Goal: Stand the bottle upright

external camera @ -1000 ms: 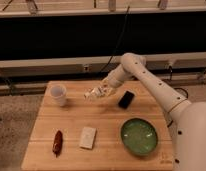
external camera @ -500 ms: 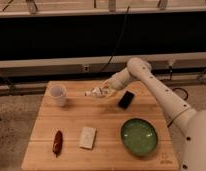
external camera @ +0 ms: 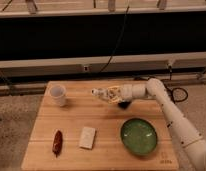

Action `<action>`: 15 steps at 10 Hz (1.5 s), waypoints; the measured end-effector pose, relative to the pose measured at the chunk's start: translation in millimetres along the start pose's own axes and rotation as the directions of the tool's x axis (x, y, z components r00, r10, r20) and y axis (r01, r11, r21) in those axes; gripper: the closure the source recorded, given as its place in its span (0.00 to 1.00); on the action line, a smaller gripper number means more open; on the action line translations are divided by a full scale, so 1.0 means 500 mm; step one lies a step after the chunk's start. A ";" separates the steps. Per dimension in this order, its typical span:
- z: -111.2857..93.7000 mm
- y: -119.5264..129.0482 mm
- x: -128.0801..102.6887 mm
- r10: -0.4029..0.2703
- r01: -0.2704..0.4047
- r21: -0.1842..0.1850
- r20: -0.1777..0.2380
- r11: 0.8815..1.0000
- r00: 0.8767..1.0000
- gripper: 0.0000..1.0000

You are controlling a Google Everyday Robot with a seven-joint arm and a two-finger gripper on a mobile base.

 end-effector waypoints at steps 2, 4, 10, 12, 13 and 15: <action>-0.021 0.009 -0.008 0.010 -0.014 0.056 0.070 0.998 0.997 1.00; -0.041 0.018 -0.018 0.009 -0.021 0.099 0.119 0.995 0.993 1.00; 0.022 0.069 0.019 0.092 -0.118 0.092 0.248 0.989 0.964 1.00; 0.053 0.088 0.057 0.147 -0.173 0.073 0.275 0.982 0.950 1.00; 0.059 0.095 0.070 0.170 -0.197 0.070 0.281 0.978 0.944 1.00; 0.056 0.104 0.083 0.199 -0.228 0.070 0.291 0.971 0.936 1.00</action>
